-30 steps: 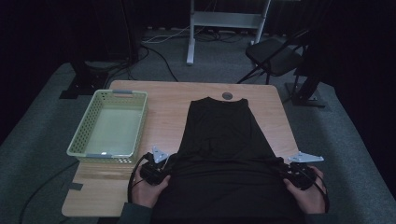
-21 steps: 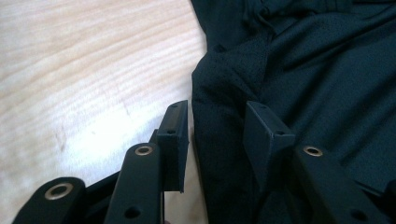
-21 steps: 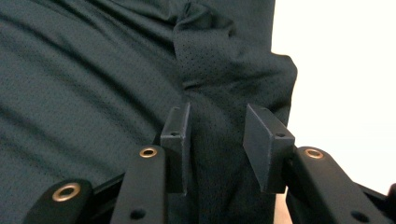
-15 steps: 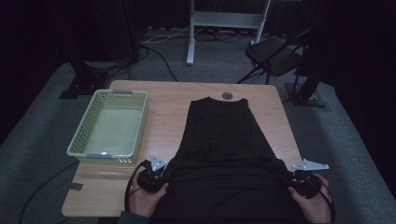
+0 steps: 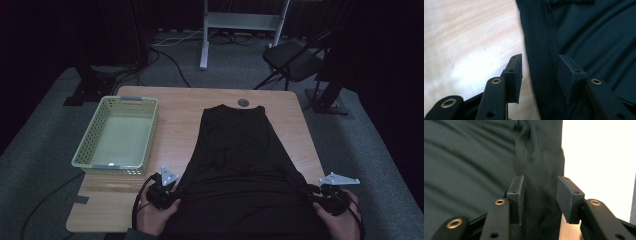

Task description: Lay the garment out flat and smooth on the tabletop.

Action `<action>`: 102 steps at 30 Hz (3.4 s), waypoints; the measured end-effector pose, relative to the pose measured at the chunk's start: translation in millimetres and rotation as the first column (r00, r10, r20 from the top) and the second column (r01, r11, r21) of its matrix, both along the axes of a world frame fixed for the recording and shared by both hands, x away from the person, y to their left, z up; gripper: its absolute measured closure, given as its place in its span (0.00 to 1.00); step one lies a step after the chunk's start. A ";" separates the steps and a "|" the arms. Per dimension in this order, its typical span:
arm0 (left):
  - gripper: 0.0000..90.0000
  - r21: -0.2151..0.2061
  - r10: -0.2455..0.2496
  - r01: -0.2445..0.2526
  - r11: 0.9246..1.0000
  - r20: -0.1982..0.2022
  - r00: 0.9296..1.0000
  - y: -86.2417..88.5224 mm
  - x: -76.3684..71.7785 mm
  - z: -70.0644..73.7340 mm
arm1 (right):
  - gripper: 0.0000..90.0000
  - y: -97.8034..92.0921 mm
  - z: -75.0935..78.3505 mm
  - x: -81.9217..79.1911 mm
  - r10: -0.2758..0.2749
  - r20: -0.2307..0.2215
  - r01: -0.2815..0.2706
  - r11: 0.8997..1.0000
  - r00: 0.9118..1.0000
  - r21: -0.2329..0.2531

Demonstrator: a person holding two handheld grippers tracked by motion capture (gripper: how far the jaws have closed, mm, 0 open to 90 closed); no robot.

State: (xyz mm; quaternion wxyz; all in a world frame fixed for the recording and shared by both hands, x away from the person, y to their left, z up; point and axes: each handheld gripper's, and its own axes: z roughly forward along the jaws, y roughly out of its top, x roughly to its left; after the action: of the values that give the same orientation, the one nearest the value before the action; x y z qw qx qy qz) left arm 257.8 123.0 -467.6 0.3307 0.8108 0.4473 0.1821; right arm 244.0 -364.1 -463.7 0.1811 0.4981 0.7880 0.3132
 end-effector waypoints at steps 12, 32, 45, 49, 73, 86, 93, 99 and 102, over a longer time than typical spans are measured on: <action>0.61 0.021 -0.099 0.098 0.995 0.036 0.994 -46.0 44.1 7.6 | 0.57 38.8 2.2 61.9 0.072 0.048 -0.073 0.997 0.996 0.010; 0.60 0.035 -0.110 0.110 0.993 0.004 0.994 -62.8 74.3 -7.9 | 0.54 47.0 -17.0 86.2 0.099 0.054 -0.099 0.995 0.994 0.010; 0.64 0.038 -0.120 0.119 0.992 0.002 0.993 -77.5 82.6 -7.5 | 0.54 32.9 -17.9 88.6 0.063 0.061 -0.064 0.998 0.996 0.014; 0.68 0.053 -0.137 0.137 0.989 0.000 0.991 -83.8 84.8 -6.4 | 0.54 27.7 -17.9 89.0 0.052 0.061 -0.053 0.999 0.997 0.014; 0.94 0.076 -0.157 0.154 0.985 0.044 0.987 -112.2 89.8 4.8 | 0.55 -9.2 -17.9 92.0 -0.035 0.059 0.034 0.999 0.998 0.012; 0.94 -0.027 -0.074 0.076 0.997 0.039 0.996 -79.5 110.9 11.3 | 0.55 -25.9 -18.6 90.8 -0.085 0.065 0.084 0.996 0.994 0.013; 0.94 -0.071 -0.010 0.011 0.997 0.020 1.000 -58.9 124.6 11.0 | 0.55 -32.4 -18.8 88.7 -0.105 0.066 0.104 0.994 0.992 0.014; 0.95 -0.089 0.067 -0.067 0.994 -0.007 0.998 -37.9 128.6 6.1 | 0.55 -33.1 -19.0 88.2 -0.111 0.068 0.111 0.994 0.991 0.015; 0.92 -0.119 0.075 -0.076 0.990 -0.014 0.997 -34.6 126.2 7.7 | 0.55 -33.0 -19.2 87.8 -0.114 0.070 0.113 0.993 0.991 0.015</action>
State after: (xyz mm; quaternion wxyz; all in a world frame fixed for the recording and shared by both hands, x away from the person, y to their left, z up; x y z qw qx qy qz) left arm 384.0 88.4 -459.9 0.3694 0.7730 0.4892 0.1636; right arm 331.8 -397.1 -482.9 0.2237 0.5318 0.7498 0.3239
